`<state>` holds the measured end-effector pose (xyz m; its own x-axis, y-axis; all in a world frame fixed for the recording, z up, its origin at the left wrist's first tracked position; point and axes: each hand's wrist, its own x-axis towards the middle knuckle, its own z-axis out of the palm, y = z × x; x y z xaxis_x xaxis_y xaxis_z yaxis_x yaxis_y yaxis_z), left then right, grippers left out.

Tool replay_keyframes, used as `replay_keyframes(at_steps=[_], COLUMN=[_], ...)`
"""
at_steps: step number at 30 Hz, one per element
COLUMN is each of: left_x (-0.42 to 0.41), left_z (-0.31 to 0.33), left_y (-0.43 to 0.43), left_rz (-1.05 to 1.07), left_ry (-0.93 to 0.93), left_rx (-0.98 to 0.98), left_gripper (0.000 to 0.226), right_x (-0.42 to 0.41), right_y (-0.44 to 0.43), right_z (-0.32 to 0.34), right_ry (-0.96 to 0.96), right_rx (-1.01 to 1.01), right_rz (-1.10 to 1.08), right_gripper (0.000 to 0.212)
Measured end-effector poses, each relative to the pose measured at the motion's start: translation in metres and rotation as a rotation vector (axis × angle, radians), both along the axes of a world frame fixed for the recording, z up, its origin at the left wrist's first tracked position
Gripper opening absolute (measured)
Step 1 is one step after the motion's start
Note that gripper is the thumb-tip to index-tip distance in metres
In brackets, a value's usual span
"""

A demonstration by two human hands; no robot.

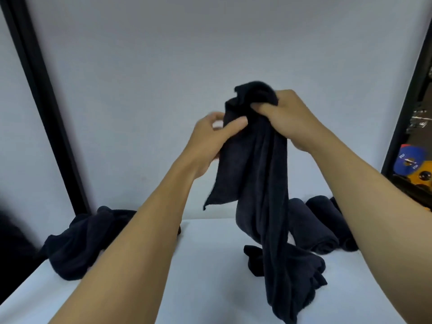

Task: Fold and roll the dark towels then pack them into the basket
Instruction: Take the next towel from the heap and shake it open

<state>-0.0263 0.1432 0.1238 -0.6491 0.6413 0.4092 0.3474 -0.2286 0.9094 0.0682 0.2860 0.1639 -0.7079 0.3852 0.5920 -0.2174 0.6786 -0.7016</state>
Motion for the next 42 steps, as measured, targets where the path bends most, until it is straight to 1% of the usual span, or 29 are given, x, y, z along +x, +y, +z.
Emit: replay_keyframes(at_steps=[1, 2, 3, 4, 5, 6, 8, 10, 11, 13, 14, 15, 16, 18, 20, 21, 23, 25, 29, 32, 34, 37, 40, 42], left_x=[0.001, 0.001, 0.002, 0.001, -0.004, -0.012, -0.033, -0.058, -0.068, -0.082, -0.088, -0.094, -0.101, -0.113, -0.124, -0.126, -0.129, -0.128, -0.12, -0.109, -0.099, -0.08, -0.059, -0.047], left_z=[-0.007, -0.016, -0.025, -0.033, -0.04, -0.045, -0.05, -0.05, -0.049, -0.04, -0.033, -0.026, -0.017, 0.004, 0.033, 0.05, 0.087, 0.122, 0.178, 0.202, 0.207, 0.197, 0.173, 0.154], left_y=[-0.002, -0.002, -0.001, 0.001, 0.002, 0.002, -0.004, -0.009, -0.01, -0.011, -0.009, -0.006, -0.002, 0.009, 0.023, 0.028, 0.037, 0.038, 0.03, 0.018, 0.008, -0.011, -0.038, -0.055], left_rz=[-0.073, -0.127, -0.144, -0.128, -0.095, -0.044, 0.116, 0.332, 0.426, 0.561, 0.599, 0.618, 0.612, 0.578, 0.565, 0.564, 0.563, 0.581, 0.595, 0.592, 0.584, 0.607, 0.665, 0.633], left_ry=[0.041, 0.125, 0.199, 0.24, 0.245, 0.223, 0.216, 0.268, 0.271, 0.247, 0.22, 0.163, 0.094, -0.011, -0.031, -0.035, -0.005, 0.078, 0.231, 0.298, 0.319, 0.36, 0.451, 0.456], left_rx=[-0.159, -0.344, -0.497, -0.572, -0.599, -0.6, -0.589, -0.571, -0.558, -0.51, -0.477, -0.421, -0.344, -0.149, 0.03, 0.121, 0.287, 0.388, 0.497, 0.575, 0.612, 0.643, 0.606, 0.571], left_gripper=[0.036, 0.029, 0.014, 0.012, 0.027, 0.033, 0.027, 0.018, 0.015, 0.009, 0.008, 0.009, 0.01, 0.018, 0.023, 0.027, 0.033, 0.036, 0.039, 0.042, 0.042, 0.039, 0.033, 0.025], right_x=[0.002, 0.003, 0.004, 0.006, 0.007, 0.009, 0.013, 0.017, 0.018, 0.016, 0.012, 0.007, 0.001, -0.012, -0.024, -0.029, -0.037, -0.039, -0.032, -0.024, -0.015, 0.009, 0.042, 0.065], right_y=[0.003, 0.006, 0.009, 0.013, 0.019, 0.027, 0.046, 0.067, 0.079, 0.099, 0.108, 0.116, 0.121, 0.125, 0.124, 0.125, 0.125, 0.121, 0.105, 0.093, 0.086, 0.073, 0.06, 0.051], right_z=[0.003, 0.007, 0.01, 0.012, 0.012, 0.011, 0.006, -0.003, -0.007, -0.015, -0.018, -0.019, -0.017, -0.005, 0.017, 0.03, 0.059, 0.089, 0.137, 0.156, 0.159, 0.146, 0.119, 0.1], right_ry=[0.057, 0.093, 0.106, 0.105, 0.102, 0.103, 0.077, -0.018, -0.087, -0.234, -0.288, -0.318, -0.323, -0.254, -0.133, -0.069, 0.056, 0.188, 0.369, 0.421, 0.438, 0.396, 0.255, 0.172], right_rx=[-0.105, -0.191, -0.244, -0.269, -0.277, -0.277, -0.259, -0.173, -0.111, -0.021, -0.011, -0.026, -0.066, -0.232, -0.415, -0.469, -0.487, -0.472, -0.446, -0.456, -0.45, -0.383, -0.206, -0.126], right_rz=[-0.002, -0.008, -0.014, -0.023, -0.045, -0.074, -0.153, -0.252, -0.298, -0.386, -0.42, -0.435, -0.422, -0.344, -0.224, -0.162, -0.09, -0.045, 0.061, 0.106, 0.105, 0.071, -0.004, -0.005], right_gripper=[0.016, 0.016, 0.017, 0.016, 0.014, 0.01, 0.007, 0.01, 0.015, 0.028, 0.032, 0.031, 0.025, 0.012, 0.012, 0.013, 0.012, 0.011, 0.026, 0.018, 0.017, 0.019, 0.025, 0.026])
